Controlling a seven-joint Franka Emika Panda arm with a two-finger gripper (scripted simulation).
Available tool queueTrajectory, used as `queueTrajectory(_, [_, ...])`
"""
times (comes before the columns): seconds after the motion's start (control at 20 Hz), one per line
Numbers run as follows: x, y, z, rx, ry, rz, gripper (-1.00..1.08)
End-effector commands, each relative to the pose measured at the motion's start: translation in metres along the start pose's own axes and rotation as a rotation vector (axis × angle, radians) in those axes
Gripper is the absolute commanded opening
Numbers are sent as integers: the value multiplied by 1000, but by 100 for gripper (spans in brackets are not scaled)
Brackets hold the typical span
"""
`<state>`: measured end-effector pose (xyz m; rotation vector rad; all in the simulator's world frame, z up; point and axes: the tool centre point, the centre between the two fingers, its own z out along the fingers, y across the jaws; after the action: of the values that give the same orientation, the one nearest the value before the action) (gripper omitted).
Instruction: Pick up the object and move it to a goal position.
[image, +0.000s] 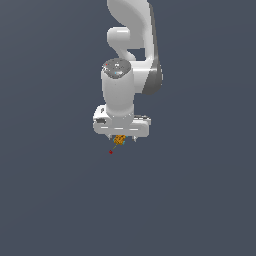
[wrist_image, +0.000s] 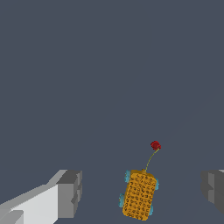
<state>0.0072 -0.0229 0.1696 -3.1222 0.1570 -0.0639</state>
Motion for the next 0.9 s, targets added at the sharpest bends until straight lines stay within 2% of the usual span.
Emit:
queueTrajectory(0.0, [-10,5,16,-1,-7,36,100])
queueTrajectory(0.45, [-57,28,78,-13,-29,189,100])
queueTrajectory(0.85, [-79,37,100,-21,-37,249,100])
